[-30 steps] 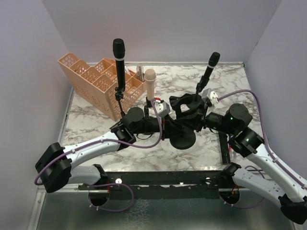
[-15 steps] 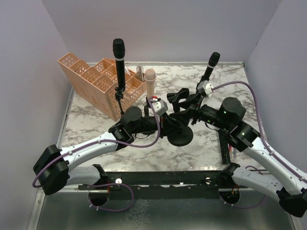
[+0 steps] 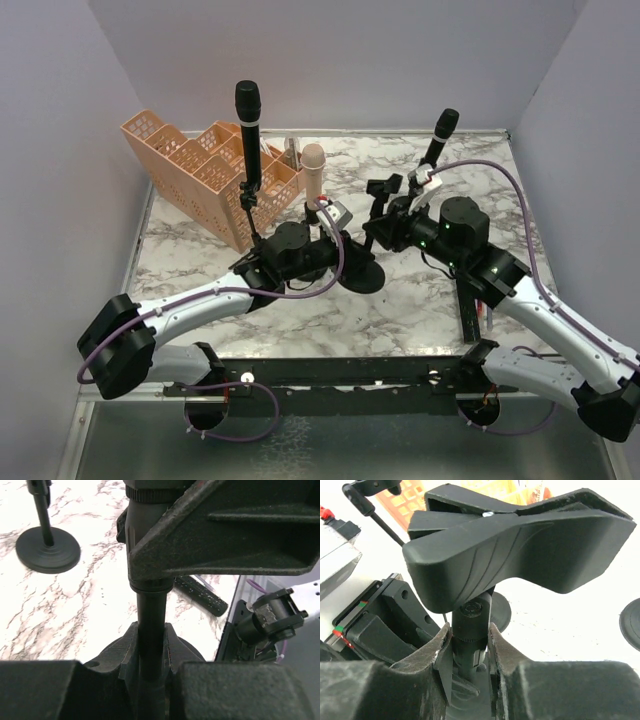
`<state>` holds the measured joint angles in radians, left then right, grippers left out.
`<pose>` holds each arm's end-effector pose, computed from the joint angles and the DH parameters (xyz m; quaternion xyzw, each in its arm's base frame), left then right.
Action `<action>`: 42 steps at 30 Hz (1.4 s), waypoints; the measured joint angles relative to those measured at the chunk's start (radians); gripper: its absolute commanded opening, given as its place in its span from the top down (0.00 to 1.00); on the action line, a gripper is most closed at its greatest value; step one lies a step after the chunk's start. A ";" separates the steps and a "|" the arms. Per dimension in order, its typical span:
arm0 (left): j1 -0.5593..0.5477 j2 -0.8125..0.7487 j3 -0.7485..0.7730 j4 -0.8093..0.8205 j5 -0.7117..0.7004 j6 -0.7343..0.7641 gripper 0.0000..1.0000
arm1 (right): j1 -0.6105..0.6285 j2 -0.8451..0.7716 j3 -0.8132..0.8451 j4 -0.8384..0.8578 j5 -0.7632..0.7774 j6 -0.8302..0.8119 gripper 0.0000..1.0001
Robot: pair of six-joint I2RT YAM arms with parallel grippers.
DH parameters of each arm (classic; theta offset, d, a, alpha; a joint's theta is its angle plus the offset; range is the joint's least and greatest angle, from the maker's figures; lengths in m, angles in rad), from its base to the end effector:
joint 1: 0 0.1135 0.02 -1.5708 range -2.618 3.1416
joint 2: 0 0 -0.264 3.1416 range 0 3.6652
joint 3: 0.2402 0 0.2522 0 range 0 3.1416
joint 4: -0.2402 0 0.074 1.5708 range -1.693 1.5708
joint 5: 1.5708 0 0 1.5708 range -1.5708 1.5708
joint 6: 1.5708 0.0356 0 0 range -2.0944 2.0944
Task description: Attach the microphones to the stand
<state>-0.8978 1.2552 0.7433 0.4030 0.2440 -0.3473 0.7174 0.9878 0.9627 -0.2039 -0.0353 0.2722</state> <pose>0.1734 -0.2313 0.2850 0.2790 0.6891 -0.4600 0.4855 0.1708 0.1507 0.3628 -0.1836 0.7614 0.3073 0.5405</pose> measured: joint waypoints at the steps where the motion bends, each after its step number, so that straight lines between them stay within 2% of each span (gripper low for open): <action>1: 0.001 0.000 0.000 0.005 0.005 -0.002 1.00 | 0.000 -0.018 -0.011 0.001 0.000 0.003 0.79; 5: -0.007 0.000 0.000 0.020 0.069 -0.003 1.00 | -0.001 -0.104 -0.076 0.040 -0.058 -0.012 0.90; 11: -0.001 -0.016 0.000 0.022 0.255 0.014 1.00 | -0.010 -0.201 -0.139 0.085 -0.244 -0.080 0.90; 12: 0.000 -0.024 0.000 0.022 0.287 0.021 1.00 | -0.012 -0.215 -0.146 0.096 -0.278 -0.090 0.86; 14: 0.000 -0.040 0.000 0.023 0.336 0.032 1.00 | -0.013 -0.242 -0.153 0.111 -0.339 -0.102 0.63; 16: 0.000 -0.055 0.000 0.028 0.363 0.039 1.00 | -0.012 -0.257 -0.153 0.122 -0.367 -0.100 0.49; 18: 0.002 -0.064 0.000 0.029 0.366 0.038 1.00 | -0.011 -0.265 -0.152 0.142 -0.367 -0.089 0.41; 22: 0.006 -0.057 0.000 0.013 0.349 0.037 1.00 | -0.010 -0.251 -0.137 0.150 -0.311 -0.063 0.35; 29: 0.008 -0.034 0.000 0.012 0.257 0.019 1.00 | -0.010 -0.182 -0.125 0.156 -0.177 0.029 0.35; 32: 0.008 -0.027 0.000 0.012 0.192 0.008 1.00 | -0.010 -0.123 -0.074 0.093 -0.100 0.095 0.36; 39: 0.011 -0.013 0.000 0.003 0.039 -0.013 1.00 | -0.010 -0.098 -0.039 0.026 -0.030 0.158 0.52; 42: 0.012 -0.013 0.000 -0.002 0.010 -0.016 1.00 | -0.010 -0.096 -0.039 0.024 -0.032 0.165 0.53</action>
<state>-0.8856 1.2427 0.7429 0.4011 0.2539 -0.3634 0.7071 0.8921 0.9237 -0.1795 -0.0669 0.4374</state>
